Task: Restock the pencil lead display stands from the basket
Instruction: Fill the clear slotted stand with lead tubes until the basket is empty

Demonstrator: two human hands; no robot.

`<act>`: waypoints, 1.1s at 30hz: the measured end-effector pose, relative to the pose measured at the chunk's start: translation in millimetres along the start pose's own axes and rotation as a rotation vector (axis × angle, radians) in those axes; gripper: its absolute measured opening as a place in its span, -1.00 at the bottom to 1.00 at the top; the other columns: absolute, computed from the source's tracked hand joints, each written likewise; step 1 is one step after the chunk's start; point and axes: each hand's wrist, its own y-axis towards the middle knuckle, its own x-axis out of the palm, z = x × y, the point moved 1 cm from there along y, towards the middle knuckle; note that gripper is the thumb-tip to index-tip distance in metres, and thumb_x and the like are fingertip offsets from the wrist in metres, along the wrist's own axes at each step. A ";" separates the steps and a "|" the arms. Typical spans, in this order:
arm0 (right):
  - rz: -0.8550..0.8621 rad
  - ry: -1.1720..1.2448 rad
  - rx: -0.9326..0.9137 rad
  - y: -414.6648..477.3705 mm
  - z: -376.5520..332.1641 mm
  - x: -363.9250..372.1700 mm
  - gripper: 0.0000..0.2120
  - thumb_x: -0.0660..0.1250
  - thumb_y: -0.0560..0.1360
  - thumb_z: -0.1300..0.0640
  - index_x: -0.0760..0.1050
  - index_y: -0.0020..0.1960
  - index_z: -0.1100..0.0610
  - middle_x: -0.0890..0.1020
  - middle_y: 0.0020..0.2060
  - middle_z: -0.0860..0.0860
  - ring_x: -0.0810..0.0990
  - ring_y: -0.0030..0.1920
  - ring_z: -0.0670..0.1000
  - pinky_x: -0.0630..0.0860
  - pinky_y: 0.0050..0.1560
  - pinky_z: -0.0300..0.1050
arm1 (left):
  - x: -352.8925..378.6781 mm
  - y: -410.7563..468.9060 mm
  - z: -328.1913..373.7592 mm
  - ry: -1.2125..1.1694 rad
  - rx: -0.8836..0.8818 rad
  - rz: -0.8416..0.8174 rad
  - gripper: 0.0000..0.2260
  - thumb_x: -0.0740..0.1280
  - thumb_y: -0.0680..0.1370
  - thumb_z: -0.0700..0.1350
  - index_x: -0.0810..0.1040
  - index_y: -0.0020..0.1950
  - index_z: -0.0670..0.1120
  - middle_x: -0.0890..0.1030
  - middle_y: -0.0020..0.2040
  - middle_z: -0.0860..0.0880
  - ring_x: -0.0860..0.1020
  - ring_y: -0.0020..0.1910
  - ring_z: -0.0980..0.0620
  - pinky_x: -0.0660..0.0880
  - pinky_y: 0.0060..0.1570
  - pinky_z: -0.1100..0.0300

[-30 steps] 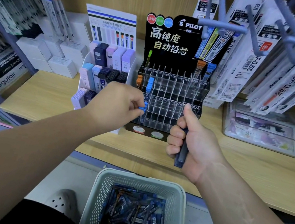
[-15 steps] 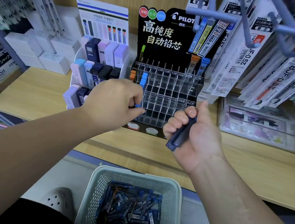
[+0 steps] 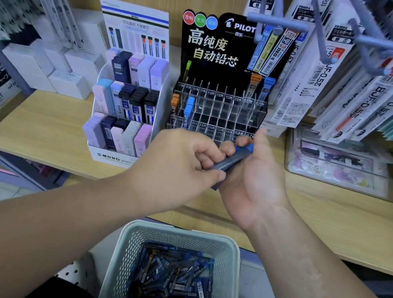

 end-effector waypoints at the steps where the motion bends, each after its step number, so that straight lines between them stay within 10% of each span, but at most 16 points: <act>1: -0.020 -0.012 0.014 -0.4 -0.8 -0.4 -0.54 0.10 0.63 -0.31 0.34 -0.20 0.04 0.41 -0.36 -0.01 0.36 -0.28 0.06 0.39 -0.06 0.05 | -0.9 0.4 -0.2 -0.050 -0.039 0.008 -0.88 0.55 0.42 -0.21 0.71 -0.15 0.00 0.64 -0.35 0.07 0.54 -0.43 0.19 0.45 -0.33 0.38; 9: 0.036 -0.068 0.025 1.5 -0.9 -2.8 -0.40 0.12 0.50 -0.48 0.36 -0.10 0.09 0.38 -0.33 0.02 0.41 -0.30 0.07 0.41 -0.15 -0.04 | -5.3 1.7 2.6 -0.391 -0.232 0.039 -0.90 0.40 0.54 -0.31 0.68 -0.09 -0.15 0.68 -0.31 -0.12 0.60 -0.40 0.03 0.54 -0.39 0.21; 15: 0.023 -0.385 -0.081 -1.6 -3.1 -4.2 -0.81 0.32 0.63 -0.02 0.42 -0.07 0.05 0.38 -0.40 -0.06 0.36 -0.37 -0.06 0.38 -0.33 -0.14 | -15.1 5.9 -4.9 -0.520 -0.339 0.103 -0.95 0.36 0.58 -0.29 0.61 -0.02 -0.18 0.69 -0.27 -0.15 0.67 -0.33 -0.05 0.59 -0.32 0.15; 27: -0.152 -0.793 -0.098 -8.1 1.1 -2.5 -0.88 0.42 0.57 0.16 0.58 -0.15 0.07 0.38 -0.44 -0.04 0.29 -0.41 -0.04 0.26 -0.40 -0.14 | -30.6 14.9 -10.3 -0.258 -0.256 0.108 -0.89 0.43 0.54 -0.17 0.67 0.01 0.03 0.70 -0.17 -0.10 0.65 -0.28 0.02 0.55 -0.29 0.12; 33: -0.224 -0.943 -0.084 -10.9 16.6 -5.7 -0.86 0.48 0.52 0.10 0.61 -0.21 -0.01 0.39 -0.48 -0.05 0.28 -0.32 0.10 0.23 -0.28 0.00 | -50.0 21.8 -12.8 -0.122 -0.218 -0.107 -0.99 0.46 0.51 -0.27 0.66 -0.10 -0.19 0.65 -0.33 -0.18 0.62 -0.35 0.00 0.54 -0.31 0.09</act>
